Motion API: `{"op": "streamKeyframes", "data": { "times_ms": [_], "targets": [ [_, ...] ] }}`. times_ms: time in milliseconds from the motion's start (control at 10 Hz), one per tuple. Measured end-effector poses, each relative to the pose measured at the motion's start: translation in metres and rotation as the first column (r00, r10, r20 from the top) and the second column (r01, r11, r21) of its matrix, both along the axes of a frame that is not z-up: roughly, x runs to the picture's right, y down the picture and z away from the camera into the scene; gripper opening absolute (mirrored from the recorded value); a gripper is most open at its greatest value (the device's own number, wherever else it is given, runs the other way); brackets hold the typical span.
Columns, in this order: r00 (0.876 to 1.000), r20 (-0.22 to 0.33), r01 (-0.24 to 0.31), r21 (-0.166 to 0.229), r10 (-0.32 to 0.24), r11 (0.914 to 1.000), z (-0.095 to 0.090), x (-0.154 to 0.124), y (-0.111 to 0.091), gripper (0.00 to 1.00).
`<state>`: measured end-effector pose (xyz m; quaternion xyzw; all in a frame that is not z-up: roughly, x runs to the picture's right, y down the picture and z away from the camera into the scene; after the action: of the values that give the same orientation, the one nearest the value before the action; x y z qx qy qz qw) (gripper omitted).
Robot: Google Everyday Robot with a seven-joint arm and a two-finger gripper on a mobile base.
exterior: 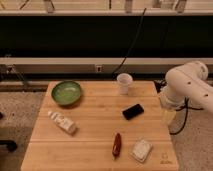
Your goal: Place the pepper in the ceramic bowl
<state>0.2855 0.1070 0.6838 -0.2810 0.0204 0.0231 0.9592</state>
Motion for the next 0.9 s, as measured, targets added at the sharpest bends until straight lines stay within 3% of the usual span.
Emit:
{"op": "streamKeyframes", "data": {
  "times_ms": [200,500,900],
  "targets": [
    [1.0,-0.001,0.017,-0.006,-0.017,0.9998,0.001,-0.007,0.005,0.8],
    [0.998,0.018,0.066,-0.024,-0.066,0.9975,0.006,-0.046,0.017,0.8],
    [0.991,0.033,0.129,-0.038,-0.128,0.9909,0.008,-0.069,0.028,0.8]
  ]
}}
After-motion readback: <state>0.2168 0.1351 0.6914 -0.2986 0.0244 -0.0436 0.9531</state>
